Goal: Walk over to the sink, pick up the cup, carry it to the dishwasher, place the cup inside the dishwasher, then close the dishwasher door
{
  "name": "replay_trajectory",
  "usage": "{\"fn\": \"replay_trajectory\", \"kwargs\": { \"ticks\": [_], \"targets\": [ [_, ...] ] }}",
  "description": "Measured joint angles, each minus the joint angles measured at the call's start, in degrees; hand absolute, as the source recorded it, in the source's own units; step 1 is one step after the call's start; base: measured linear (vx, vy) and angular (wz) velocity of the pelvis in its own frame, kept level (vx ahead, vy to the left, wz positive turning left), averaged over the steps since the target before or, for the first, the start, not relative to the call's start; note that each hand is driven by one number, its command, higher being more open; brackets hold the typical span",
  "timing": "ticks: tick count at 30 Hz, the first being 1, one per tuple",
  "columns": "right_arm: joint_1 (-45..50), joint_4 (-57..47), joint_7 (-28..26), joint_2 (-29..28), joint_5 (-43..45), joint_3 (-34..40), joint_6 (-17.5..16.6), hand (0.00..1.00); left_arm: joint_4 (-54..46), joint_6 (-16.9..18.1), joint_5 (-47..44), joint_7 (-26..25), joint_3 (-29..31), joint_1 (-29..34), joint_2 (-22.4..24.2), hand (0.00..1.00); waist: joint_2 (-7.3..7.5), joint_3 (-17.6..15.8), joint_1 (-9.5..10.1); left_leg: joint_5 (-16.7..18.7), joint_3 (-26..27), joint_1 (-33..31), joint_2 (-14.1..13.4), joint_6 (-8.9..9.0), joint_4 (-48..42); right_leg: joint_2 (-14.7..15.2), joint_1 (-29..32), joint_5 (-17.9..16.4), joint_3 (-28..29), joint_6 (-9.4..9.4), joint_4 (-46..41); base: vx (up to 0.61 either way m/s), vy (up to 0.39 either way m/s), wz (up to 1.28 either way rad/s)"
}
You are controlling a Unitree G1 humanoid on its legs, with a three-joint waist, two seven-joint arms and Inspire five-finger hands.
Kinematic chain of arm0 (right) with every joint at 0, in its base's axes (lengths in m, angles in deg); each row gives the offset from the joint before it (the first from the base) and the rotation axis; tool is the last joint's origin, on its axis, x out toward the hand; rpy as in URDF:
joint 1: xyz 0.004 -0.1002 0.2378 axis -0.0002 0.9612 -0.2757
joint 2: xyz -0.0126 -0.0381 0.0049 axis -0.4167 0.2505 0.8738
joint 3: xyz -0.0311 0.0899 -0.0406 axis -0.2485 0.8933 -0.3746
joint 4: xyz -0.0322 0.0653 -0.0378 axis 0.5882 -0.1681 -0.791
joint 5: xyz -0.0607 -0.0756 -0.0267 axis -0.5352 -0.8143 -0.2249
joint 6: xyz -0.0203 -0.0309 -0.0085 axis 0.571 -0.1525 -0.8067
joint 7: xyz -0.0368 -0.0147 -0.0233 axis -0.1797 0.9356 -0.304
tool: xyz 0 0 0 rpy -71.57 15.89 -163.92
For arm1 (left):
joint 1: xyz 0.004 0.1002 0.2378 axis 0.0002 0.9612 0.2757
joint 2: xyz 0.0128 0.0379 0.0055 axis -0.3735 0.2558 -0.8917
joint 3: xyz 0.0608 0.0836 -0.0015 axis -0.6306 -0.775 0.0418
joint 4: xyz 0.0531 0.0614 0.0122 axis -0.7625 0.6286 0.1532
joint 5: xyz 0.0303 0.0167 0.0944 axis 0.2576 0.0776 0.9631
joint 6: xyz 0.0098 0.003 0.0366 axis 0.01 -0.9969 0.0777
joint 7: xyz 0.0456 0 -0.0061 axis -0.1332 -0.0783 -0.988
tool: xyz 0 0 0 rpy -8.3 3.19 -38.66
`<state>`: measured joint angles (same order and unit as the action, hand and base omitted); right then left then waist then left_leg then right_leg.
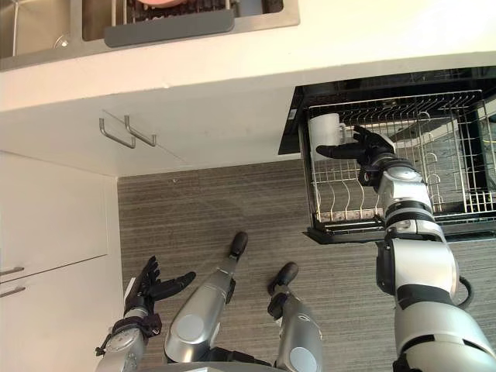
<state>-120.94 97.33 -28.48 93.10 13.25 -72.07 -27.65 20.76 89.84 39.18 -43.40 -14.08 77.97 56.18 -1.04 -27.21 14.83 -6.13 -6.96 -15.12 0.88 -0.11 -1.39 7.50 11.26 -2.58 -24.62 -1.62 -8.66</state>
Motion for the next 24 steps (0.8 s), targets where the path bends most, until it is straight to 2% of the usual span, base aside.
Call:
{"fn": "replay_trajectory", "kwargs": {
  "ticks": [3,5,8,12,14,17,18,19,22,24],
  "targets": [
    [0.5,-0.3,-1.1,0.7,1.4,0.0,-0.6,1.0,0.1,-1.0,0.0,-0.1,0.0,0.0,-0.1,1.0,0.15,0.1,-0.22,-0.4,1.4,2.5,-0.6,0.15,1.9,-0.6,-1.5,0.6,1.3,0.0,1.2,-0.01,-0.037,-0.31],
    [3.4,-3.0,-2.4,1.1,3.7,0.1,-1.9,1.0,0.7,-1.5,0.0,-0.2,0.0,0.3,-0.2,1.0,0.9,0.6,-0.64,-0.8,2.1,4.2,-0.9,0.34,3.5,-1.2,-2.5,1.0,2.1,-0.07,2.3,0.02,-0.03,-0.18],
    [10.0,-9.0,-5.0,1.1,5.0,0.1,-3.4,1.0,3.2,-1.5,0.4,-0.3,-0.2,0.6,-0.1,1.0,2.07,1.5,-2.47,-0.8,2.4,6.6,-0.9,0.44,5.0,-1.5,-4.9,1.4,2.2,-0.41,4.1,0.07,-0.02,-0.06],
    [21.5,-19.7,-7.0,0.6,11.8,1.5,-3.6,1.0,6.2,-0.1,3.3,-1.4,0.2,2.0,0.1,1.0,2.69,5.5,-4.99,-0.8,2.7,8.7,-0.4,0.45,6.2,-1.2,-7.2,1.9,2.5,-1.2,6.1,0.08,0.022,-0.04],
    [29.5,-29.2,-7.3,-3.4,19.3,7.2,-3.0,1.0,8.2,1.4,5.5,-2.9,1.4,3.1,0.9,1.0,2.67,8.2,-6.68,-0.6,2.9,10.2,0.1,0.61,6.2,-0.9,-9.0,2.2,2.8,-1.7,7.2,0.03,0.034,-0.07],
    [37.7,-40.1,-8.5,-9.3,25.2,11.1,-2.6,1.0,10.8,2.7,5.6,-2.9,3.0,4.5,1.5,1.0,2.69,11.5,-8.39,0.1,3.1,11.6,0.1,0.4,6.2,-1.0,-10.3,2.4,3.5,-1.86,7.8,0.01,0.022,-0.13],
    [42.0,-46.7,-9.3,-12.9,27.3,12.8,-2.6,1.0,12.0,3.1,5.6,-2.9,4.0,5.2,2.0,1.0,2.71,13.0,-9.08,0.5,3.4,12.3,0.0,0.47,6.2,-1.1,-10.9,2.4,3.9,-1.86,7.9,-0.01,0.01,-0.2],
    [46.0,-53.3,-10.6,-16.7,28.6,13.9,-2.6,1.0,12.6,3.3,5.6,-3.0,5.5,5.9,2.7,1.0,2.74,14.0,-9.76,0.7,3.8,13.2,-0.1,0.42,6.2,-1.2,-11.7,2.4,4.2,-1.86,8.1,-0.03,0.004,-0.22],
    [53.0,-64.9,-14.1,-23.5,28.4,13.7,-2.6,1.0,14.1,3.4,5.6,-4.3,6.9,7.2,3.2,1.0,2.7,16.3,-10.56,1.4,5.0,15.3,-0.5,0.49,6.3,-1.8,-13.7,2.4,5.4,-2.05,9.2,-0.04,-0.006,-0.25],
    [54.1,-68.2,-15.8,-25.1,27.0,13.6,-2.9,1.0,14.2,3.7,5.6,-5.1,7.0,8.0,3.4,1.0,2.69,16.8,-10.78,1.7,4.9,16.5,-0.6,0.25,6.3,-2.0,-15.3,2.5,5.3,-1.99,9.6,-0.05,-0.014,-0.03]
  ]
}}
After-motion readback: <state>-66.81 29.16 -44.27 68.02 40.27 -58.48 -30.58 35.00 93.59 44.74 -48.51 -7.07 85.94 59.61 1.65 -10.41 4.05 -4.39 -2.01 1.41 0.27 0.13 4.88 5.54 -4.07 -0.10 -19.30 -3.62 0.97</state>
